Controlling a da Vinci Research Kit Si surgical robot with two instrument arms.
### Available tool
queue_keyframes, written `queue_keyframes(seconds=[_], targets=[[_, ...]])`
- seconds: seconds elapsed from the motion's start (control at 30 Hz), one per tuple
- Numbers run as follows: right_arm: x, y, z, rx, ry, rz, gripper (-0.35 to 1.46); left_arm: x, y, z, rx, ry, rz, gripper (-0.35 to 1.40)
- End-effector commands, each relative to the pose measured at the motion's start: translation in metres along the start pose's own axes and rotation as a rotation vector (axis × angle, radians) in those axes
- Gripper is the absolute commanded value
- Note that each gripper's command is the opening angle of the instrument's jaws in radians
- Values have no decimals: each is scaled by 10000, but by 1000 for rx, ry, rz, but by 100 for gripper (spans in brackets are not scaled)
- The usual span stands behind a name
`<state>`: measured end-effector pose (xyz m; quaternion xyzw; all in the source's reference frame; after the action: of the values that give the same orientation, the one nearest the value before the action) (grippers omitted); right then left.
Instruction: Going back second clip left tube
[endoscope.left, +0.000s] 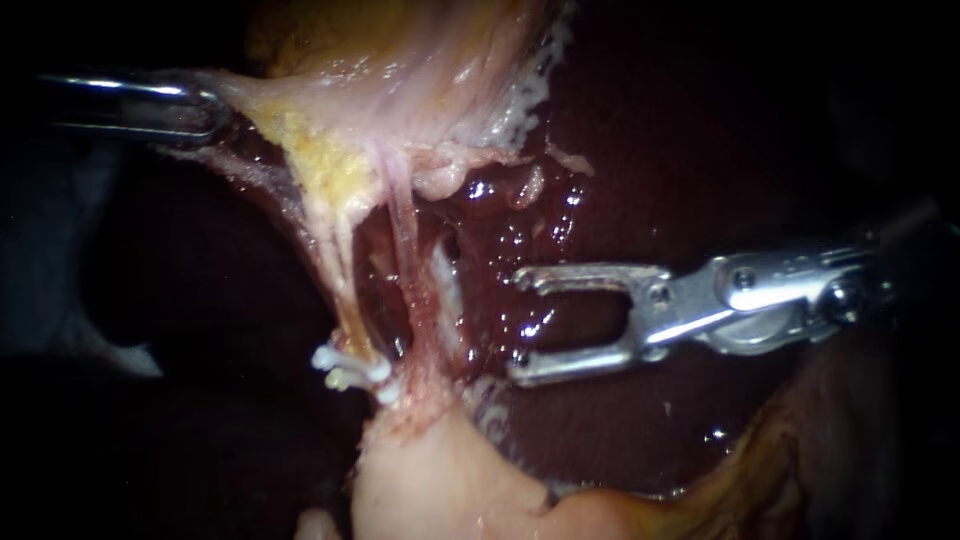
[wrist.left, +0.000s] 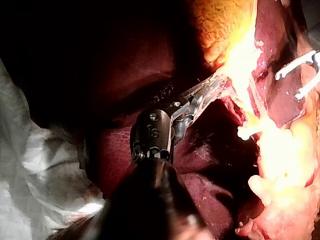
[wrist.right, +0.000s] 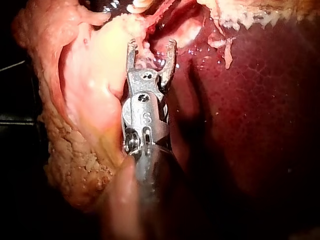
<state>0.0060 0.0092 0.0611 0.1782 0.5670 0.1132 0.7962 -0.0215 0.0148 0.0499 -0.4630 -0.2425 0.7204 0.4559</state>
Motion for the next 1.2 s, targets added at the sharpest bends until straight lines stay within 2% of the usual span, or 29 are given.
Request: queue_keyframes(seconds=[0.03, 0.3, 0.53, 0.77, 1.2], targets=[[0, 1, -4, -1, -1, -3, 50, 0, 0, 0, 0, 0, 0, -35], [0, 4, -23, -6, -5, -19, 50, -2, 0, 6, 4, 2, 1, -35], [0, 3, -23, -6, -5, -20, 50, -12, -8, 29, 12, 8, 9, -35], [0, 3, -23, -6, -5, -20, 50, -20, -7, 50, 3, 6, 13, -35], [1, 1, -24, -5, -4, -20, 50, -21, -6, 56, 2, 9, 13, -35]])
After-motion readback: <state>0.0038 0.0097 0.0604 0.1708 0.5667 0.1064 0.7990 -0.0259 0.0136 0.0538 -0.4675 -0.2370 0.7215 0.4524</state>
